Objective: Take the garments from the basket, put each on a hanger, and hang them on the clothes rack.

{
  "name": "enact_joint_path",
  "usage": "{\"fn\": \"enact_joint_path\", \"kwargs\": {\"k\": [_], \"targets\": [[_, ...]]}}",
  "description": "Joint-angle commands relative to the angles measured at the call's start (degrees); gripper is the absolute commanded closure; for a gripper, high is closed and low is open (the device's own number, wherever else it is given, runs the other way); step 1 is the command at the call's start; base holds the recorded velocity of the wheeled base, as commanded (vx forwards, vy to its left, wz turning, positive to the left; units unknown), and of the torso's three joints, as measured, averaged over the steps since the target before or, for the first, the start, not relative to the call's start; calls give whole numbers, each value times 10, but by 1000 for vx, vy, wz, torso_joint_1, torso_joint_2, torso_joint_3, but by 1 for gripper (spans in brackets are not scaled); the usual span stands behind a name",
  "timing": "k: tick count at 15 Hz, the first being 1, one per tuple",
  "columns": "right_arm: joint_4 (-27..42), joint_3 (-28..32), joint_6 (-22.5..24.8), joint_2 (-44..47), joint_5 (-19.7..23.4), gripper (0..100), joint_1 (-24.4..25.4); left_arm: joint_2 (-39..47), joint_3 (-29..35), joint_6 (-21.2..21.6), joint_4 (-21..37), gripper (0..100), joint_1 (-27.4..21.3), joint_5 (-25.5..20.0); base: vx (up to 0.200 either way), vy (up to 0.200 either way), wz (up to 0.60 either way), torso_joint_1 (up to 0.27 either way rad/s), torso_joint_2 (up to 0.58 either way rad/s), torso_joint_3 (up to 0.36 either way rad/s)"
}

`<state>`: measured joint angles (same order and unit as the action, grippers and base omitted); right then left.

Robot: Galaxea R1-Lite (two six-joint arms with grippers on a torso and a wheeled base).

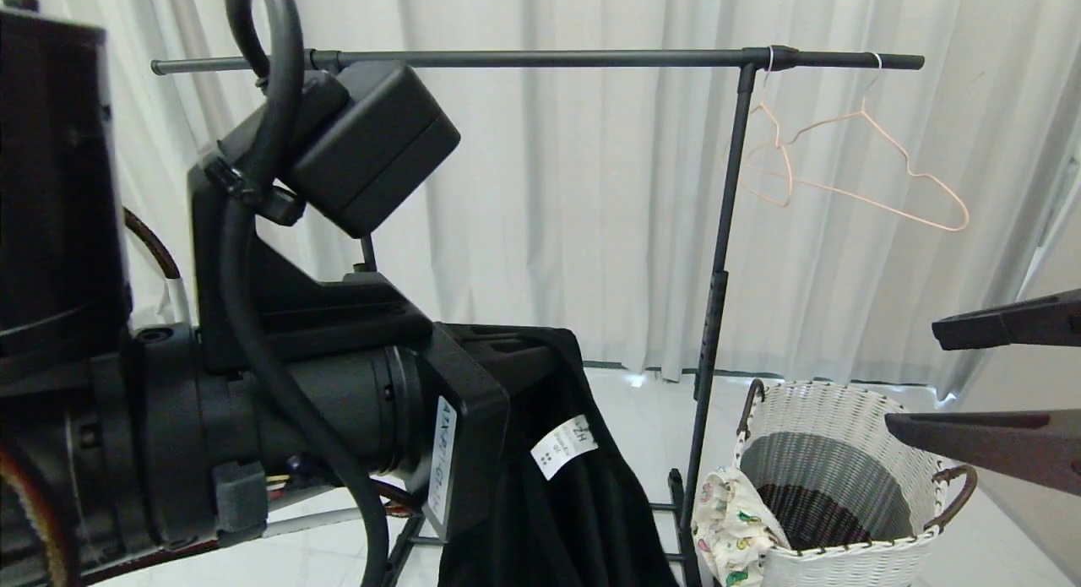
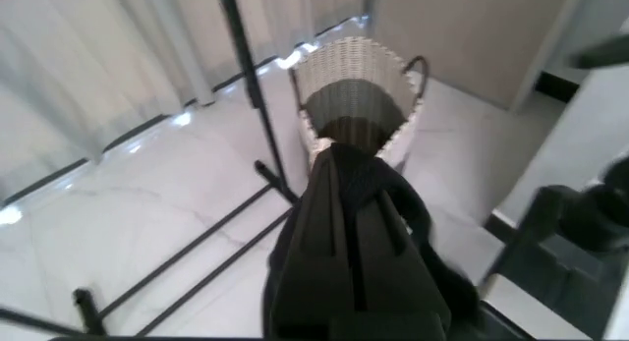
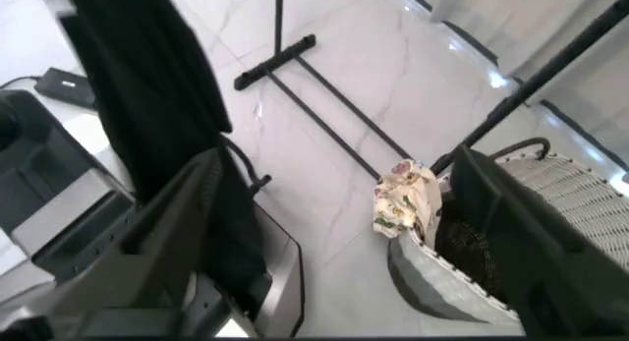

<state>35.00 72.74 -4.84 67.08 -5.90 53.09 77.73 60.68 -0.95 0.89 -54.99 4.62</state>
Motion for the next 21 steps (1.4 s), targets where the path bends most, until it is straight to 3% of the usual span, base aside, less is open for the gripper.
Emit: {"fn": "enact_joint_path", "kwargs": {"k": [1,2,4,6,10,12,16,21], "targets": [[5,-20,-1,-35,-1,0,-10,0,-19,2,0,100,16,10,0,0,0,0,0,0],[9,-22,-1,-39,-3,0,-20,-2,-27,5,0,100,17,11,0,0,0,0,0,0],[67,-23,0,-54,-31,0,-140,-30,-89,43,1,100,59,24,0,0,0,0,0,0],[87,-29,4,-60,-31,0,-236,-55,-129,62,0,100,132,37,0,0,0,0,0,0],[84,-78,55,-78,-37,0,-326,-62,-151,60,-2,100,233,36,0,0,0,0,0,0],[82,-108,98,-94,-64,0,-380,-68,-158,60,-2,100,264,36,0,0,0,0,0,0],[10,-171,114,-118,-74,0,-411,-86,-164,64,-2,100,310,37,0,0,0,0,0,0],[-8,-180,120,-114,-79,0,-414,-117,-188,64,-2,100,325,38,0,0,-360,0,1,3]]}}
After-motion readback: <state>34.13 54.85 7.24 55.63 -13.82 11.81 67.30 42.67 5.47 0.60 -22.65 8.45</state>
